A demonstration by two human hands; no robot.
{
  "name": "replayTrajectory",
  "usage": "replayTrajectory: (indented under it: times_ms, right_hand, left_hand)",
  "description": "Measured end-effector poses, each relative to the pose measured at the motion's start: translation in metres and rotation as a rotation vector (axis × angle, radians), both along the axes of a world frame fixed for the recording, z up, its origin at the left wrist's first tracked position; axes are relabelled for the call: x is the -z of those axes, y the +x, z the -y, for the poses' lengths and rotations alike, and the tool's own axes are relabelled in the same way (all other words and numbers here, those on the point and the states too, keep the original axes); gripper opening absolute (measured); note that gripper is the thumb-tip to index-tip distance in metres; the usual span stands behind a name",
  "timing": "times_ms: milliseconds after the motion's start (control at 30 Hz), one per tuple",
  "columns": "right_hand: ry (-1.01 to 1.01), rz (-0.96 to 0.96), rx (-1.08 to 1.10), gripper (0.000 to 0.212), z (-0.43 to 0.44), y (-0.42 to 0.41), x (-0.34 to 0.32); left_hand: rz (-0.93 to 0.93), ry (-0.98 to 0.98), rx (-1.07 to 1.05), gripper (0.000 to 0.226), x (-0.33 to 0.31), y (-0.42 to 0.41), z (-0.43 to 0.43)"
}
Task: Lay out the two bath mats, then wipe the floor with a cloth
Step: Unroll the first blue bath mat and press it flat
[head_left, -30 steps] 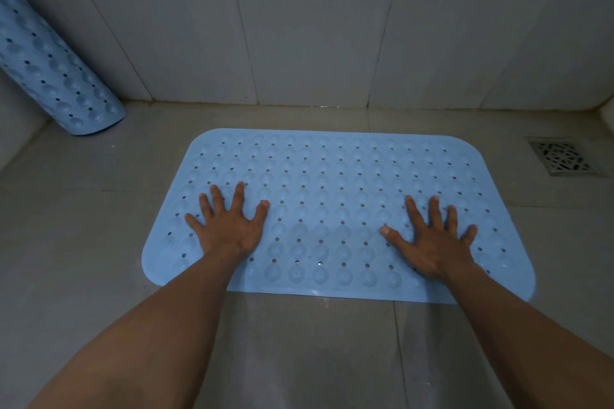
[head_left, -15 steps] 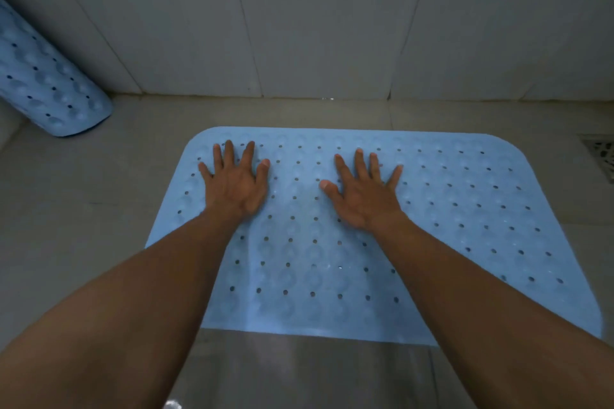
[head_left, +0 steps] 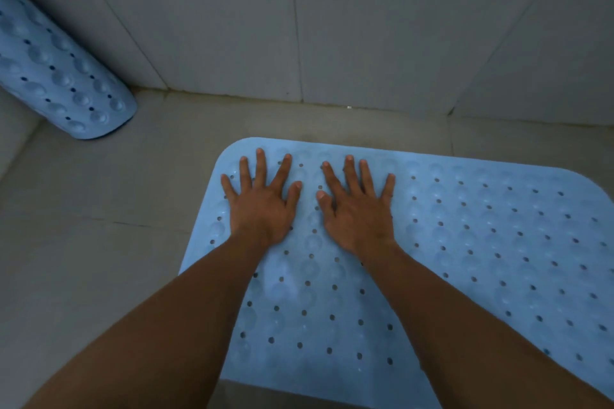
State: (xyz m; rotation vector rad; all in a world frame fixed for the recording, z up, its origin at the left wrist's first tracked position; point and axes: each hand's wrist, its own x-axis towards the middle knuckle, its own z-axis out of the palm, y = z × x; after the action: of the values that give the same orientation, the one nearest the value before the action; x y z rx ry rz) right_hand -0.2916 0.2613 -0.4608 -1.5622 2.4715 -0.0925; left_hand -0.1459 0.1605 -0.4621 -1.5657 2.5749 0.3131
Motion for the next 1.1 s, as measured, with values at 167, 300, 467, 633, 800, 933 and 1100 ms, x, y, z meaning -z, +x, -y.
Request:
replayTrajectory:
  times_ms: [167, 300, 467, 633, 800, 933, 1100]
  right_hand:
    - [-0.037, -0.020, 0.020, 0.060, -0.001, 0.001, 0.004]
    - [-0.033, -0.029, 0.013, 0.063, 0.001, 0.001, 0.003]
    - [-0.014, -0.032, -0.004, 0.066, 0.000, 0.001, 0.002]
    - [0.036, 0.136, -0.042, 0.067, -0.001, -0.010, -0.012]
    - [-0.044, 0.256, -0.083, 0.067, -0.036, -0.047, -0.028]
    - [-0.052, 0.171, 0.022, 0.066, -0.089, -0.093, -0.036]
    - [0.070, 0.064, 0.200, 0.066, -0.157, -0.165, -0.036]
  left_hand:
    - [-0.024, -0.028, -0.005, 0.061, 0.001, -0.001, -0.001]
    - [-0.036, -0.050, -0.002, 0.061, 0.002, 0.002, 0.000]
    - [-0.033, -0.055, 0.006, 0.060, 0.002, 0.002, -0.001]
    - [0.034, 0.041, -0.003, 0.061, -0.005, -0.001, 0.002]
    - [0.145, 0.089, -0.045, 0.063, -0.026, -0.022, -0.007]
    - [0.023, 0.014, 0.064, 0.065, -0.032, -0.069, -0.054]
    - [-0.036, 0.013, 0.285, 0.066, -0.022, -0.150, -0.122]
